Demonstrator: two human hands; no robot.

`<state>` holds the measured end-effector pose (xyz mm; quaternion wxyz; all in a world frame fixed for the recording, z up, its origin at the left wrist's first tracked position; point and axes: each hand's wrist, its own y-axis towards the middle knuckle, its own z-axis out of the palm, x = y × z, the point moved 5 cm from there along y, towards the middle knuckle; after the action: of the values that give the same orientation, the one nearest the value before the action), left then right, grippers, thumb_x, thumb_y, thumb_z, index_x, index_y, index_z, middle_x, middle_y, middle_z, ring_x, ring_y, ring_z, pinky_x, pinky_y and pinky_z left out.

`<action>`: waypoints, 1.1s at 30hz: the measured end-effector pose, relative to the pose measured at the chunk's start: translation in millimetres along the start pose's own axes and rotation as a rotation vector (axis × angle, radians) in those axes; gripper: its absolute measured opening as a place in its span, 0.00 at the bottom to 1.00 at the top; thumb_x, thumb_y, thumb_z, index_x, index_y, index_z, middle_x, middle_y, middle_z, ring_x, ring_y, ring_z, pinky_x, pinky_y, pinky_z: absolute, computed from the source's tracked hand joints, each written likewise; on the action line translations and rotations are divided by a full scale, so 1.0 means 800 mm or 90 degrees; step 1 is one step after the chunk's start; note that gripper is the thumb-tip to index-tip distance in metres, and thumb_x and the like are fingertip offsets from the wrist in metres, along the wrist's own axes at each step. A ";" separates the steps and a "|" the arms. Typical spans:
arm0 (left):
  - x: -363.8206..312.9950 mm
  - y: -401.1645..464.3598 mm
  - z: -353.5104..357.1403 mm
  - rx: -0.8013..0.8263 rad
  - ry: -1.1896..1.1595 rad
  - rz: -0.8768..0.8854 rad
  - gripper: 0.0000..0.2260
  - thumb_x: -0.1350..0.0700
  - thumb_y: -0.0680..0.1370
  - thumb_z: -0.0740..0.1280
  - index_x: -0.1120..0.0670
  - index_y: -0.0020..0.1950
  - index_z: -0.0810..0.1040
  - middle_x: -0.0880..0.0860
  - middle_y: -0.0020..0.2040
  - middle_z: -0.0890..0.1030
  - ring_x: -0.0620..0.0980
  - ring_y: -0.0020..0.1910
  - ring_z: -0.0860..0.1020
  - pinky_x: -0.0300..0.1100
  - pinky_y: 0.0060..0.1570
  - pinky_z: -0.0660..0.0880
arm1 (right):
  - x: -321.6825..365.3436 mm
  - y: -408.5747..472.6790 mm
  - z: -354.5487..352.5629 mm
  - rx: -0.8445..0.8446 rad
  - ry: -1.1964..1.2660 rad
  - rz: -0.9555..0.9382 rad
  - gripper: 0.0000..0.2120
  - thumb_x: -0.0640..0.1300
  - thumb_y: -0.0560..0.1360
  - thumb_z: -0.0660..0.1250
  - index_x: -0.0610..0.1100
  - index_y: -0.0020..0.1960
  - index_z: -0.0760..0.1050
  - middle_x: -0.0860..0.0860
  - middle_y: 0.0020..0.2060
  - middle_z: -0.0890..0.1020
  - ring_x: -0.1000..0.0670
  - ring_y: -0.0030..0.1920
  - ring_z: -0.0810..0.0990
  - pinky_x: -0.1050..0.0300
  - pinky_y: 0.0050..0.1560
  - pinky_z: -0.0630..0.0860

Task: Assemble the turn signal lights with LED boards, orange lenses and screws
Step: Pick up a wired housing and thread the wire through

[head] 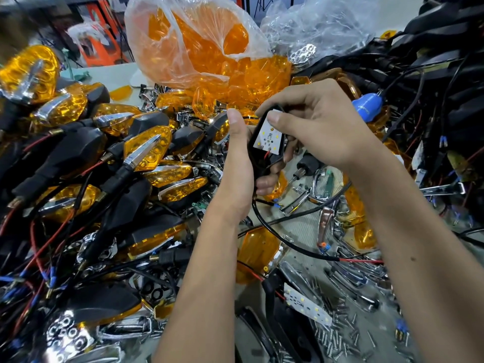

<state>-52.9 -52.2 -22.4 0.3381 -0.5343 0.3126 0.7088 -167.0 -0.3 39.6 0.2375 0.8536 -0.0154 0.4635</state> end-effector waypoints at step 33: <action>-0.010 0.001 -0.015 0.016 0.072 0.048 0.18 0.60 0.81 0.56 0.52 0.71 0.70 0.56 0.38 0.79 0.53 0.29 0.73 0.41 0.27 0.67 | -0.001 0.003 0.013 0.008 0.065 0.036 0.05 0.32 0.76 0.74 0.39 0.49 0.86 0.44 0.33 0.82 0.46 0.22 0.78 0.56 0.26 0.77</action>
<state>-45.2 -63.2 -17.2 0.3001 -0.5570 0.3601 0.6856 -160.2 -6.8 35.2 0.2195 0.8296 -0.0248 0.5128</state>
